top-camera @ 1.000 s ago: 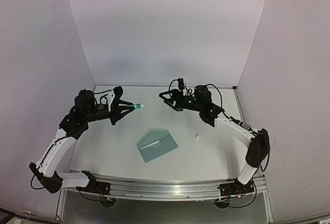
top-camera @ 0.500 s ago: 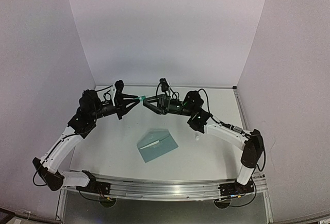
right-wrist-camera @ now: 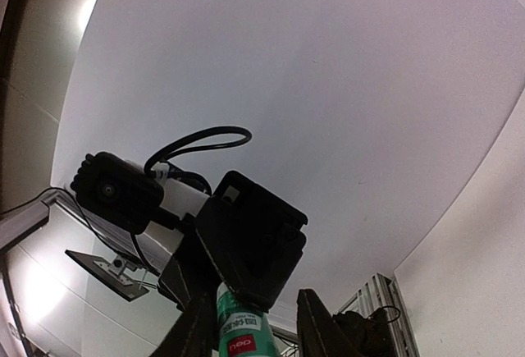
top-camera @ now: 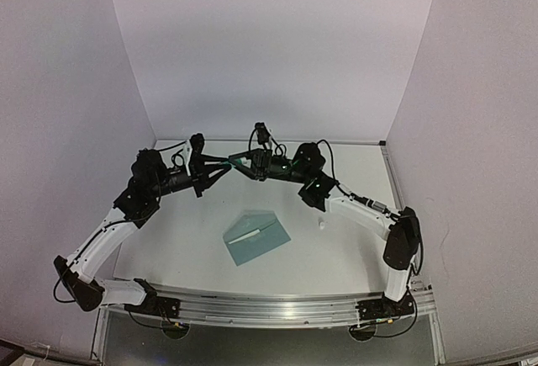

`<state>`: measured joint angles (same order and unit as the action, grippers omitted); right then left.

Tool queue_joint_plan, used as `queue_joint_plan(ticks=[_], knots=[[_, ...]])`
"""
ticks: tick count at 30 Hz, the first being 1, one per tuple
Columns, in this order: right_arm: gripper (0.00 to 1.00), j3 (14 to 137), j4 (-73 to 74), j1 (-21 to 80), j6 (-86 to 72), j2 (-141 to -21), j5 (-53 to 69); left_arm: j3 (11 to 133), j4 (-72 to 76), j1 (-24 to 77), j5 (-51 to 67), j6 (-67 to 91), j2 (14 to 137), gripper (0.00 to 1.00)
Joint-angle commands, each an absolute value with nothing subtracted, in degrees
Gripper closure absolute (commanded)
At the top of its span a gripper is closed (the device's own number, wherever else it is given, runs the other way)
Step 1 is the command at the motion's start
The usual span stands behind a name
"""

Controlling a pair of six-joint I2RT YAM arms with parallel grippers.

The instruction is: Place the letter into the envelope and seal it

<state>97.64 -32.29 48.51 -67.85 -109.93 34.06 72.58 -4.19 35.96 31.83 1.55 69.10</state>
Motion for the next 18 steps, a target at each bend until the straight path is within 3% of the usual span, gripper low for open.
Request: queue_joint_plan(ticks=[1, 6, 9, 11, 13, 14, 15, 18], knots=[[0.8, 100.0, -34.4, 48.6, -68.3, -110.7, 35.5, 72.6, -1.2, 37.4, 27.3, -0.4, 69.0, 1.0], [0.98, 100.0, -34.3, 48.6, -68.6, -110.7, 35.7, 72.6, -1.6, 38.7, 23.7, -3.0, 69.4, 1.0], [1.0, 99.3, -34.3, 48.5, -68.3, -110.2, 34.8, 72.7, -3.0, 39.0, 22.7, -3.2, 69.9, 1.0], [1.0, 97.5, -33.3, 48.2, -67.5, -108.9, 33.0, 72.8, -4.8, 39.0, 22.7, -2.3, 70.2, 0.76], [1.0, 94.3, -28.0, 47.2, -66.1, -106.7, 28.9, 72.5, -7.5, 39.0, 23.0, -1.5, 70.4, 0.21], [1.0, 92.6, -23.6, 46.5, -64.5, -105.3, 26.3, 72.4, -8.9, 39.0, 23.1, -0.9, 70.2, 0.07], [1.0, 91.4, -17.2, 45.9, -62.7, -104.0, 23.5, 72.4, -10.6, 39.0, 23.2, -0.6, 70.2, 0.01], [1.0, 89.3, 5.3, 45.3, -53.7, -100.2, 11.4, 74.0, -19.4, 38.6, 23.1, -0.5, 71.5, 0.0]])
